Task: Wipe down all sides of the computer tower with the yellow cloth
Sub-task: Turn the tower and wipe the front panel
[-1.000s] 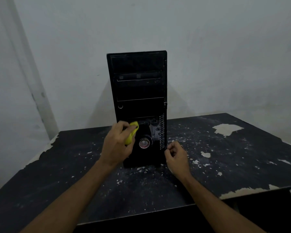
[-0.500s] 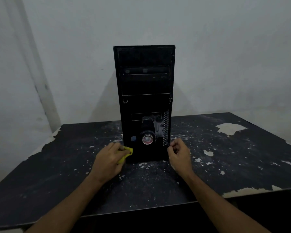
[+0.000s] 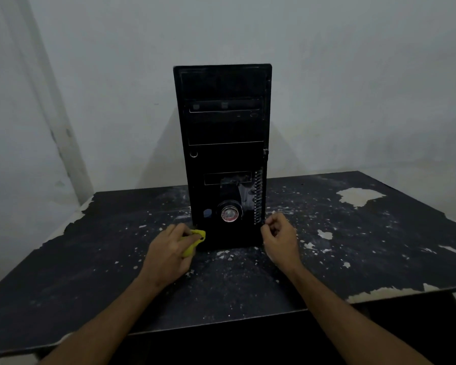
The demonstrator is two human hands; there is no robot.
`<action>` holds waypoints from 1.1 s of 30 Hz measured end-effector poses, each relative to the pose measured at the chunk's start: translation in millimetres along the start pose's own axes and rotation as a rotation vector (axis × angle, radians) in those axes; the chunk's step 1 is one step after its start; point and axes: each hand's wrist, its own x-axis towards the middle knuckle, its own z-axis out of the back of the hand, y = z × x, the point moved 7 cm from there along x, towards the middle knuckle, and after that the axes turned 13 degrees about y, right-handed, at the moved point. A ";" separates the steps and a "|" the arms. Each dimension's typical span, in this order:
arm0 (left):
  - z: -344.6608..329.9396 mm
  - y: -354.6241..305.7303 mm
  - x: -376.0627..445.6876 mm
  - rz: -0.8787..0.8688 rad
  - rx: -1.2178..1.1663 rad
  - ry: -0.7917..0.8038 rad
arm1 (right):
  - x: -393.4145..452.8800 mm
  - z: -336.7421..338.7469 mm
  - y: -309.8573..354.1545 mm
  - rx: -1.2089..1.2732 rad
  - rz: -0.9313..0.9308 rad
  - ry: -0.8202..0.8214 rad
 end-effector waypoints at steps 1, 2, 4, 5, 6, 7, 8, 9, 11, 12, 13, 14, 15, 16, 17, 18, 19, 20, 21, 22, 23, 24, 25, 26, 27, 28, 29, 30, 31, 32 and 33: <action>6.3 2.9 -0.9 0.024 -0.014 -0.028 | -0.2 -0.2 -0.8 -0.003 -0.002 0.001; 14.6 6.9 0.0 0.072 -0.040 -0.072 | 0.0 0.2 -1.1 -0.005 0.000 0.001; 32.3 14.7 8.1 0.162 -0.103 -0.172 | 1.4 0.4 -0.5 -0.002 0.004 0.000; 36.8 17.1 13.3 0.182 -0.154 -0.189 | 1.0 0.3 -0.4 -0.005 0.001 0.002; 37.6 19.7 18.9 0.191 -0.233 -0.175 | 1.6 0.0 -0.5 -0.009 -0.002 0.003; 34.7 21.8 21.6 0.203 -0.329 -0.148 | 1.1 -0.6 -1.1 -0.015 -0.004 0.006; 31.2 24.9 23.1 0.222 -0.416 -0.129 | 1.4 -0.3 -0.3 -0.021 -0.002 0.003; 27.5 28.2 22.8 0.246 -0.491 -0.119 | 1.9 0.3 0.9 -0.027 0.004 0.000; 21.4 33.2 18.4 0.286 -0.602 -0.106 | 2.4 -0.2 1.7 -0.035 0.007 0.000; 20.0 33.0 16.5 0.293 -0.620 -0.096 | 1.8 -0.6 1.7 -0.039 0.007 0.000; 19.1 31.5 14.9 0.291 -0.595 -0.076 | 0.9 -0.8 1.4 -0.043 0.005 0.000; 18.4 28.6 14.4 0.286 -0.526 -0.041 | 0.3 -0.3 1.1 -0.044 0.005 -0.003; 17.9 25.1 14.6 0.280 -0.424 0.000 | 0.5 0.5 1.2 -0.043 0.009 -0.007; 17.3 21.4 14.2 0.273 -0.325 0.031 | 1.1 0.6 1.5 -0.043 0.011 -0.008; 16.3 17.3 11.8 0.269 -0.252 0.047 | 0.7 0.1 2.4 -0.045 0.012 -0.006; 16.7 14.7 12.0 0.262 -0.197 0.055 | 1.2 0.3 3.7 -0.047 0.013 -0.011; 16.7 13.9 13.6 0.254 -0.162 0.067 | 1.5 0.3 3.6 -0.047 0.010 -0.014; 16.1 14.3 14.6 0.250 -0.145 0.074 | 0.8 -0.2 2.9 -0.048 0.004 -0.012; 16.7 15.4 15.9 0.238 -0.140 0.079 | 0.6 -0.1 2.9 -0.047 0.002 -0.010; 18.0 15.8 16.3 0.216 -0.141 0.082 | 0.1 0.3 2.5 -0.046 0.003 -0.012; 19.8 15.4 15.9 0.185 -0.140 0.079 | -0.2 0.4 2.3 -0.043 0.004 -0.012; 22.5 13.5 15.3 0.148 -0.135 0.074 | 0.6 0.0 3.0 -0.039 0.004 -0.009; 24.8 9.2 14.3 0.106 -0.132 0.061 | 0.8 -0.5 2.8 -0.031 0.000 -0.007; 27.0 2.6 12.8 0.068 -0.133 0.038 | 1.5 -1.0 3.2 -0.026 -0.004 -0.007; 28.8 -6.2 11.9 0.039 -0.142 0.002 | 1.4 -0.3 3.1 -0.028 -0.007 -0.008; 30.9 -14.1 12.8 0.022 -0.143 -0.044 | 1.2 0.4 3.3 -0.030 -0.008 -0.011; 32.9 -19.6 16.8 0.017 -0.132 -0.087 | 1.1 1.1 3.1 -0.025 -0.007 -0.011; 34.8 -22.8 23.6 0.021 -0.113 -0.116 | 0.3 1.0 2.7 -0.022 -0.007 -0.012; 38.1 -24.0 32.9 0.030 -0.093 -0.137 | -0.9 0.9 2.3 -0.021 -0.003 -0.011; 43.3 -23.8 43.8 0.040 -0.073 -0.159 | -1.7 0.6 2.6 -0.025 -0.002 -0.012; 49.7 -23.4 55.8 0.046 -0.053 -0.183 | -1.9 0.7 3.6 -0.030 -0.002 -0.014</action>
